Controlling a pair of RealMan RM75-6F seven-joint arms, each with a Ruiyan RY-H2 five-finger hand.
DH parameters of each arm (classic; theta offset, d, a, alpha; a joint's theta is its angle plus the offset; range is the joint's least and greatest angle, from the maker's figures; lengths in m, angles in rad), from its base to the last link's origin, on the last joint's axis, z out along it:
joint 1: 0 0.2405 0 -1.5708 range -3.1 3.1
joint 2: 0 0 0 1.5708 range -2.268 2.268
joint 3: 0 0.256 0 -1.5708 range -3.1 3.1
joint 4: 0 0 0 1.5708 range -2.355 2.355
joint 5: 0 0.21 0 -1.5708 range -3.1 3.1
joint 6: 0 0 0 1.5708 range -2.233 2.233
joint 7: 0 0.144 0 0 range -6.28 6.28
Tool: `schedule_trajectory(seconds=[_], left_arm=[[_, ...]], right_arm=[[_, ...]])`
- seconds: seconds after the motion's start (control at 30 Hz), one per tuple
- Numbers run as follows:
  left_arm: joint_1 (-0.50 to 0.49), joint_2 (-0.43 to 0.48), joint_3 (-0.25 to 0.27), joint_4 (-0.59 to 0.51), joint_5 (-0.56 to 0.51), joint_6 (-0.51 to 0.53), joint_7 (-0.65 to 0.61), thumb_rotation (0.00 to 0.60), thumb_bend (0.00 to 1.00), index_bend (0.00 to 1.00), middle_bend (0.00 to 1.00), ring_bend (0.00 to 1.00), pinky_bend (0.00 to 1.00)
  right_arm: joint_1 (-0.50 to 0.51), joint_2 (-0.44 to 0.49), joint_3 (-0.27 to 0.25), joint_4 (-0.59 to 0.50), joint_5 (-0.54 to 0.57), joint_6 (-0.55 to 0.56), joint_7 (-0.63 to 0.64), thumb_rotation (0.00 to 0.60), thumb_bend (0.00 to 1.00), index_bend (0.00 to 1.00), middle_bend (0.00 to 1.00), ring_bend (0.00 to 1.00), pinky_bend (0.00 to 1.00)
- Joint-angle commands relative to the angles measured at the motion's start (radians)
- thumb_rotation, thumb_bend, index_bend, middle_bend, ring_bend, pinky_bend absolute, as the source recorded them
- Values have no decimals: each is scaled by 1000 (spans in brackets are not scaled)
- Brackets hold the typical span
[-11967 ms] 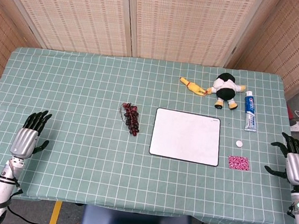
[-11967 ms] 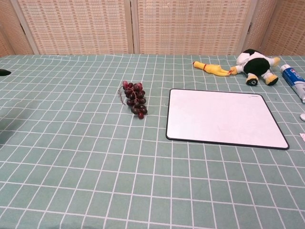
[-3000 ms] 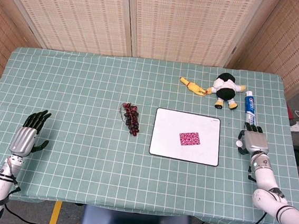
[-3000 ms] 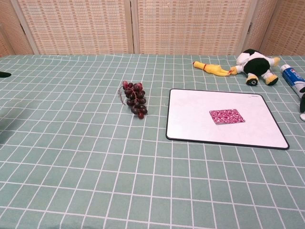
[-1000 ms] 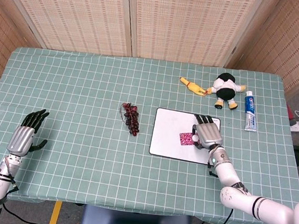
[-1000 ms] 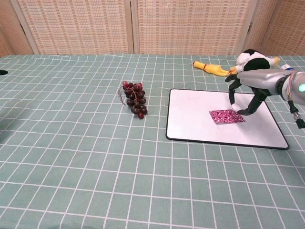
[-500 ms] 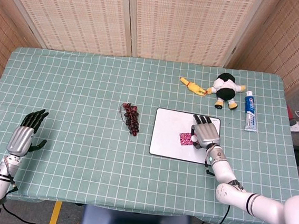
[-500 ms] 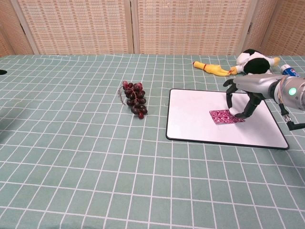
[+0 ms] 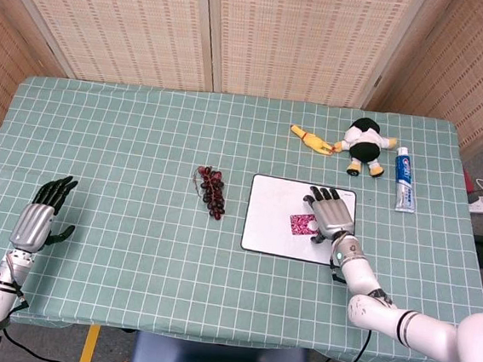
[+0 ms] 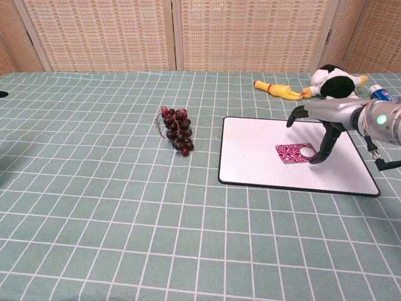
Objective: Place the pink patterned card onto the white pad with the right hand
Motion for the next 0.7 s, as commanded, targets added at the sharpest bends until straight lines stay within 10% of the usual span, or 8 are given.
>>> schedule_trajectory(seconds=[0.03, 0.37, 0.7], left_arm=[[0, -1, -1, 2, 0, 2, -1, 600, 241, 0, 0, 0, 0], [-1, -6, 4, 12, 4, -1, 6, 600, 241, 0, 0, 0, 0], [4, -15, 4, 14, 6, 14, 30, 600, 242, 0, 0, 0, 0]], right_arm=[[-12, 32, 3, -40, -31, 31, 16, 600, 143, 182, 0, 0, 0], [-276, 324, -55, -271, -344, 379, 269, 600, 143, 204, 0, 0, 0], [-571, 122, -126, 385, -551, 571, 955, 485, 50, 169, 0, 0, 0]])
